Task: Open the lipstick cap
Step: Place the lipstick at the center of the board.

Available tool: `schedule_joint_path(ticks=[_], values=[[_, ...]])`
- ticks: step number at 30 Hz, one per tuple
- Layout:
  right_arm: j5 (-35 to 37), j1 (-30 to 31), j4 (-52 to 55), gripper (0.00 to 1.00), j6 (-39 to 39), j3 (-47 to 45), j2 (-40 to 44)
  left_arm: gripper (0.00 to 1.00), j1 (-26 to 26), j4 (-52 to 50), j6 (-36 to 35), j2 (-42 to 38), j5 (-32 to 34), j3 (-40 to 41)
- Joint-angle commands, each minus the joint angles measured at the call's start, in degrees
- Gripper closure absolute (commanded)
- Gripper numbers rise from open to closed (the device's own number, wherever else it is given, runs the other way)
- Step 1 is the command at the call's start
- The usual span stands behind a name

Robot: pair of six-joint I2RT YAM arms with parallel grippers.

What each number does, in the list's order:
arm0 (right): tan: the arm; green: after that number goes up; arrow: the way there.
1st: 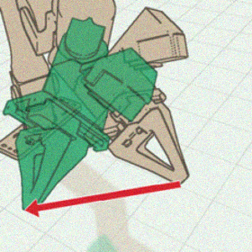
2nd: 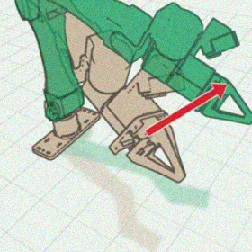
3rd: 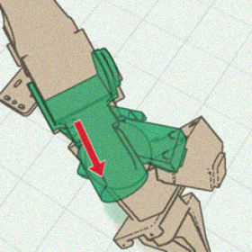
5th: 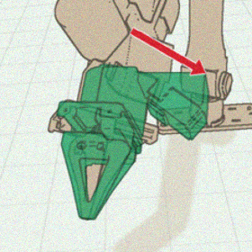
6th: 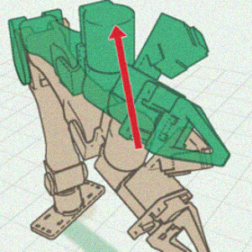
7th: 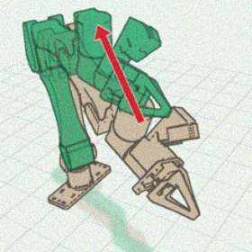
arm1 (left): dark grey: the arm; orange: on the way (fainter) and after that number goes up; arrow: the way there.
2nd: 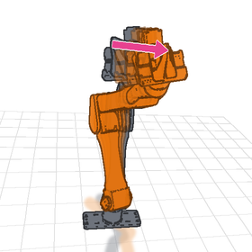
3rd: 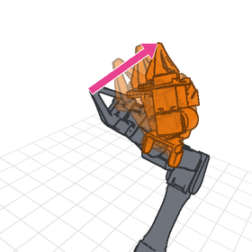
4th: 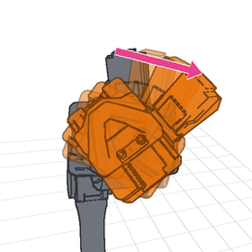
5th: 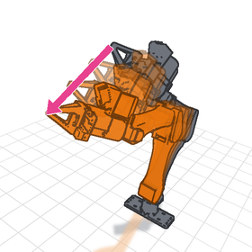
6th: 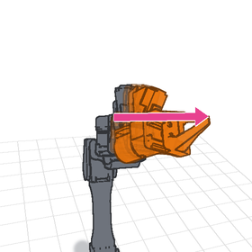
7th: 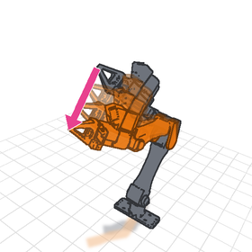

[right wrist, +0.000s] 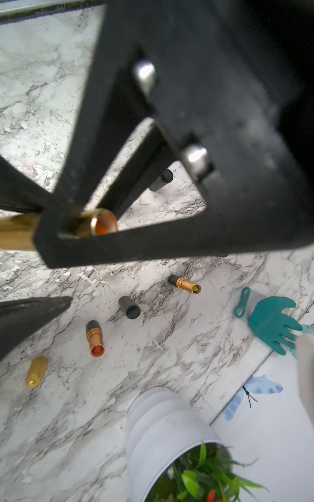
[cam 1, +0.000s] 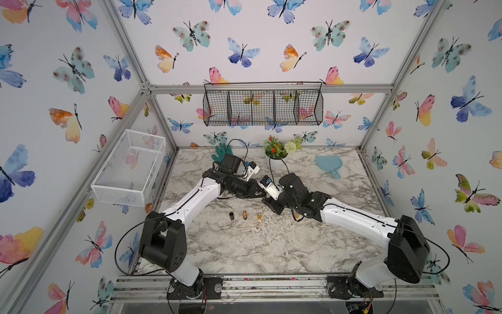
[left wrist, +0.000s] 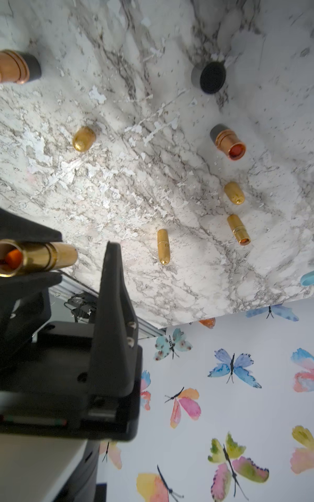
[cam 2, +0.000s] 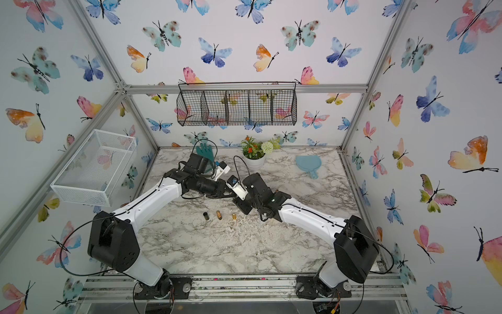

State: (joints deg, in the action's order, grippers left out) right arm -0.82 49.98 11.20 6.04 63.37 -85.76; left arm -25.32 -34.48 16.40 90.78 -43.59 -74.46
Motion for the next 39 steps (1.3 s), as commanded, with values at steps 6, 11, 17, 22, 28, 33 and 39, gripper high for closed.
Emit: schedule_joint_path(ticks=[6,11,17,22,28,33,39], values=[[8.4,-0.2,7.5,0.51,-0.2,-0.3,10.7,0.95,-7.9,5.1,-3.1,0.7,28.4,-0.2],[12.5,-0.2,10.4,0.51,-0.7,-1.7,15.3,0.93,-12.1,16.8,-3.4,-0.8,34.9,7.4],[16.0,-0.2,11.5,0.51,-1.4,-2.5,16.2,0.92,-17.4,21.7,-6.2,3.9,37.6,10.7],[18.1,-0.2,12.6,0.52,-1.3,-1.9,15.7,0.91,-20.9,21.6,-7.9,7.3,41.9,10.4],[18.3,-0.2,12.9,0.52,-1.3,-2.4,16.1,0.91,-22.6,22.0,-8.2,8.7,45.1,11.4],[18.1,-0.2,12.7,0.52,-1.3,-2.7,16.0,0.90,-23.2,22.0,-8.4,9.4,46.0,11.5],[17.2,-0.2,12.7,0.52,-1.3,-1.9,16.0,0.86,-23.8,21.8,-8.8,11.5,46.0,11.5]])
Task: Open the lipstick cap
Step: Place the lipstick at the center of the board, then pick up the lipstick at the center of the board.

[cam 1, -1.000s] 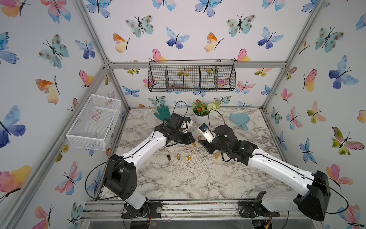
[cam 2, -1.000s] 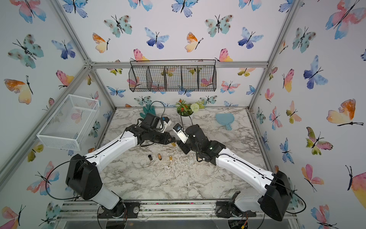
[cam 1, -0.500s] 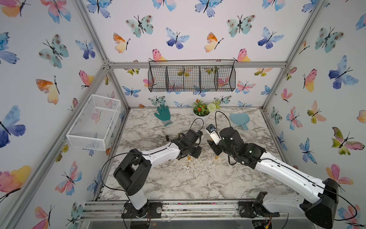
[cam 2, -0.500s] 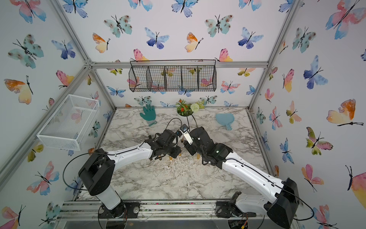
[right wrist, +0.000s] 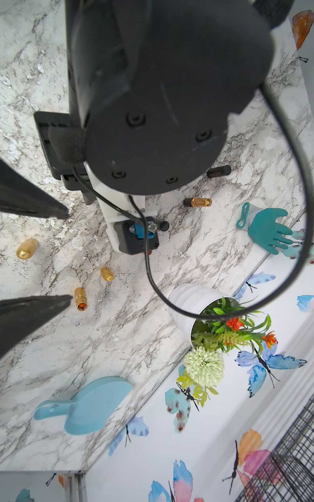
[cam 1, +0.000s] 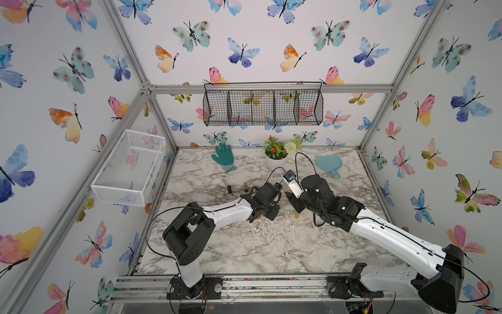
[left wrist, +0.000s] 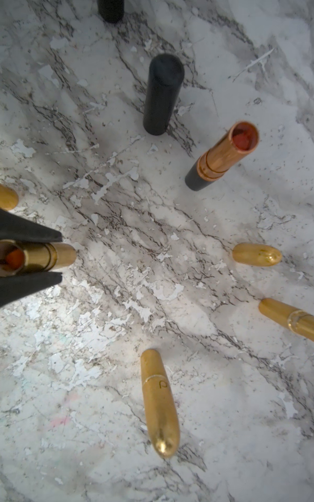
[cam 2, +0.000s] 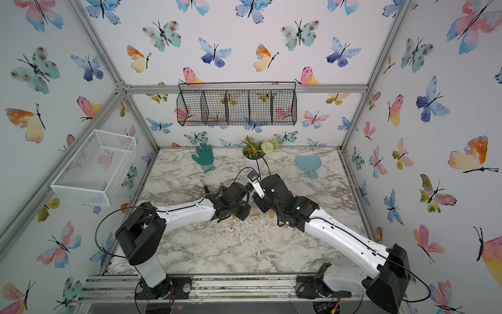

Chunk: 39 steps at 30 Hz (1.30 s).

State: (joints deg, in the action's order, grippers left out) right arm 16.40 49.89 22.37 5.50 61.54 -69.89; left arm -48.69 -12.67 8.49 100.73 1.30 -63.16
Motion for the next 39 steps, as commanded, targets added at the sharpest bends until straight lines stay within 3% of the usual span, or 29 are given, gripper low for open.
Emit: schedule_joint_path(ticks=[1,5,10,14,23,31,39], values=[[0.0,-0.1,1.6,0.52,-0.7,-0.1,0.1,0.86,-0.5,0.0,-0.9,1.7,0.9,0.1],[0.1,-0.1,1.9,0.52,-0.7,-0.3,-0.1,0.84,-0.5,-0.5,-0.9,2.2,0.8,-0.2],[0.3,-0.1,2.0,0.52,-0.8,-0.2,-0.4,0.66,-1.2,-1.8,-1.1,2.7,1.3,-1.2],[0.3,-0.1,2.1,0.52,-0.9,0.5,-0.5,0.59,-1.5,-3.1,-1.0,2.0,3.2,-2.9],[1.2,-0.1,4.9,0.52,-1.8,3.6,1.7,0.51,-1.5,-9.7,-1.5,-0.4,2.8,-11.9],[6.9,-0.1,9.9,0.52,-3.2,9.0,9.3,0.49,-2.3,-16.3,-3.6,5.1,-3.1,-22.3],[11.6,-0.1,9.6,0.51,-5.4,6.2,17.9,0.48,-5.2,-16.3,-4.0,10.3,-4.6,-27.5]])
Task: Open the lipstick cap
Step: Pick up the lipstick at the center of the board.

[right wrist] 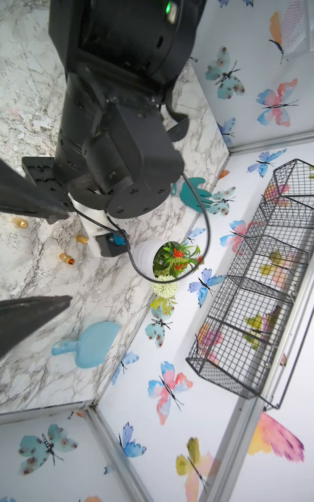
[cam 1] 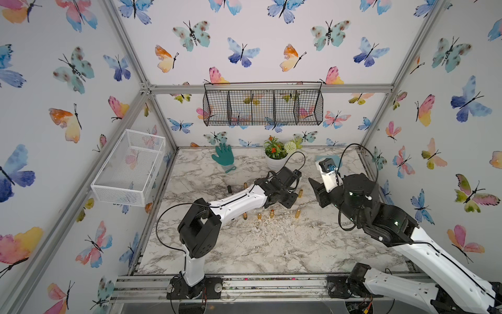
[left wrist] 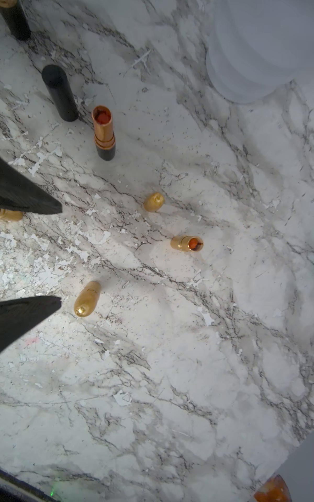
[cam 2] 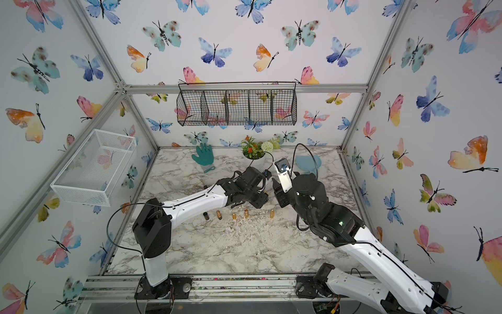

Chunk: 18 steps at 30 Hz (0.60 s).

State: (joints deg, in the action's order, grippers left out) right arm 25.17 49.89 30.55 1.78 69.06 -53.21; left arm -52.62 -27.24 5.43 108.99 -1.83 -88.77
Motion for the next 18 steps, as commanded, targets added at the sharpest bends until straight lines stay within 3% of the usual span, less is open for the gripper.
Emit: schedule_joint_path(ticks=[1,18], values=[[3.2,-0.1,1.2,0.51,-1.8,-1.8,2.1,0.48,-1.6,-1.7,-0.9,2.7,-1.4,-2.6],[3.1,-0.1,0.7,0.51,-1.8,-5.1,3.2,0.52,-4.6,-2.6,-2.1,12.4,0.6,-7.1]])
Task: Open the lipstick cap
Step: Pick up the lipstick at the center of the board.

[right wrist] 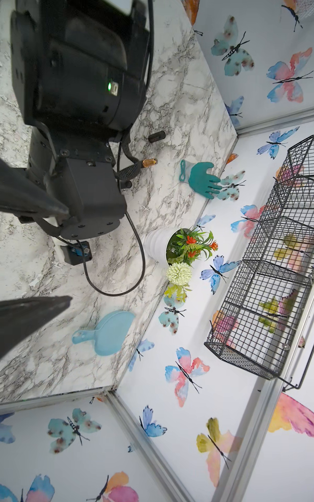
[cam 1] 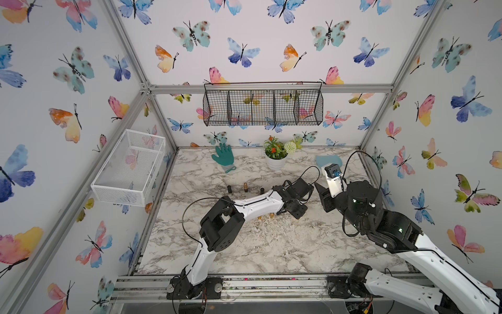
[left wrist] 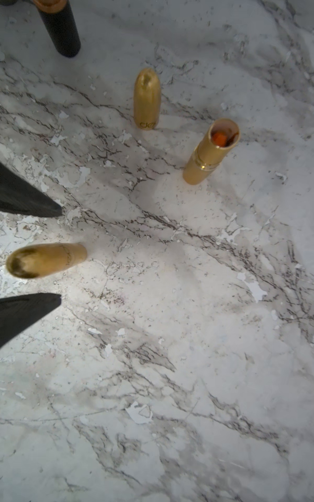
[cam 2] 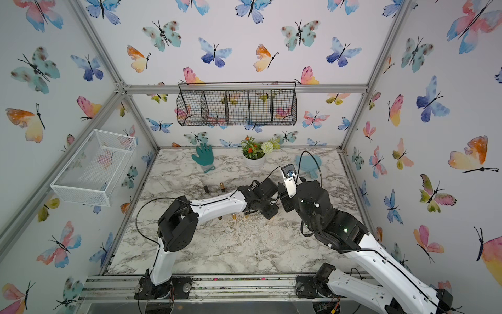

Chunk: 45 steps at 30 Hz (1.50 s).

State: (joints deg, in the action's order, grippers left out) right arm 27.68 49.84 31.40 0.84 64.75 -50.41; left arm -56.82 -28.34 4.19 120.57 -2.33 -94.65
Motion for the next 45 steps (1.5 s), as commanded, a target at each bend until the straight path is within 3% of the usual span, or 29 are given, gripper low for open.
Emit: schedule_joint_path(ticks=[1,13,15,21,27,35,42,45], values=[[0.6,-0.1,-0.3,0.51,-0.8,-0.9,0.2,0.52,-0.4,-1.5,-0.8,0.9,1.2,-1.2],[-0.1,-0.1,-1.6,0.51,-0.9,-2.5,-0.7,0.61,-0.8,-2.0,-0.8,1.5,1.1,-1.3],[0.0,-0.1,-1.7,0.51,-1.0,-2.5,-0.9,0.70,-0.8,-2.1,-0.8,1.8,1.0,-1.3],[-0.1,-0.1,-1.6,0.51,-1.1,-2.3,-0.8,0.80,-0.8,-2.3,-0.6,2.1,1.3,-1.3],[-0.5,-0.1,-1.3,0.51,-1.4,-2.8,-1.1,0.97,-0.4,-3.1,-0.1,-1.5,0.9,-0.2],[-4.5,-0.1,-0.3,0.52,-0.8,-4.3,-4.6,1.00,6.3,-3.9,4.1,-13.5,-14.2,3.7],[-15.0,-0.1,-7.0,0.51,-0.5,-8.5,-9.1,1.00,18.7,-8.4,6.7,-22.4,-34.3,4.9],[-19.5,-0.1,-9.8,0.49,-0.2,-9.2,-12.6,1.00,23.1,-9.8,7.3,-24.5,-40.0,5.6]])
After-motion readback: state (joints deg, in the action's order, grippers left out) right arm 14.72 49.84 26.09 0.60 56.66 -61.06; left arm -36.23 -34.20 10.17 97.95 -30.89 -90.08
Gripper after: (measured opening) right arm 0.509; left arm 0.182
